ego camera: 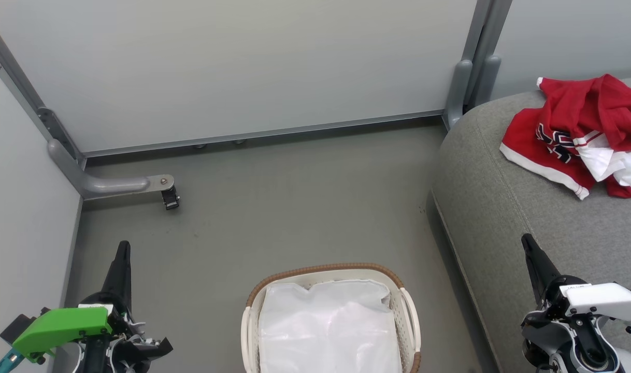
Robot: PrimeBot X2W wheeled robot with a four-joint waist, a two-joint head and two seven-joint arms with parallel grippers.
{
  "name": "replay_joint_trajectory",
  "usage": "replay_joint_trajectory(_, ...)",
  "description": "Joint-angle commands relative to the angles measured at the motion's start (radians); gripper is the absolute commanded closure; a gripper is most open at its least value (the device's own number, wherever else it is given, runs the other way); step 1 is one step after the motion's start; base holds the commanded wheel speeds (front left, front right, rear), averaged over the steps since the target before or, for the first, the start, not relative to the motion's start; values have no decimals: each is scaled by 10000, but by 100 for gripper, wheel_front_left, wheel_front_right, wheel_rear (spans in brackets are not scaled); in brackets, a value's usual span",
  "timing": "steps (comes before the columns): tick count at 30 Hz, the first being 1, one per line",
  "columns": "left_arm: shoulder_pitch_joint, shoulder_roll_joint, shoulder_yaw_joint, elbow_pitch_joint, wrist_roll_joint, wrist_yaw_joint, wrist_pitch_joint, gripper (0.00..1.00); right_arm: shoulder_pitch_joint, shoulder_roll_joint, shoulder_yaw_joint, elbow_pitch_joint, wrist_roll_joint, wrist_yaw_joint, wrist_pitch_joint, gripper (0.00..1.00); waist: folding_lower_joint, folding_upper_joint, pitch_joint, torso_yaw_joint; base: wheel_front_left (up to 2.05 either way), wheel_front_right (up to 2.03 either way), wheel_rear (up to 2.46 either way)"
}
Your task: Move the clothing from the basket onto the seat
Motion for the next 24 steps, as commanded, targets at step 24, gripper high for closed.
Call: replay_joint_trajectory(24, -111, 55, 25, -19, -33, -57, 39, 100, 25, -59, -17, -41, 38, 0, 30, 100, 0, 0, 0, 0, 0, 0, 0)
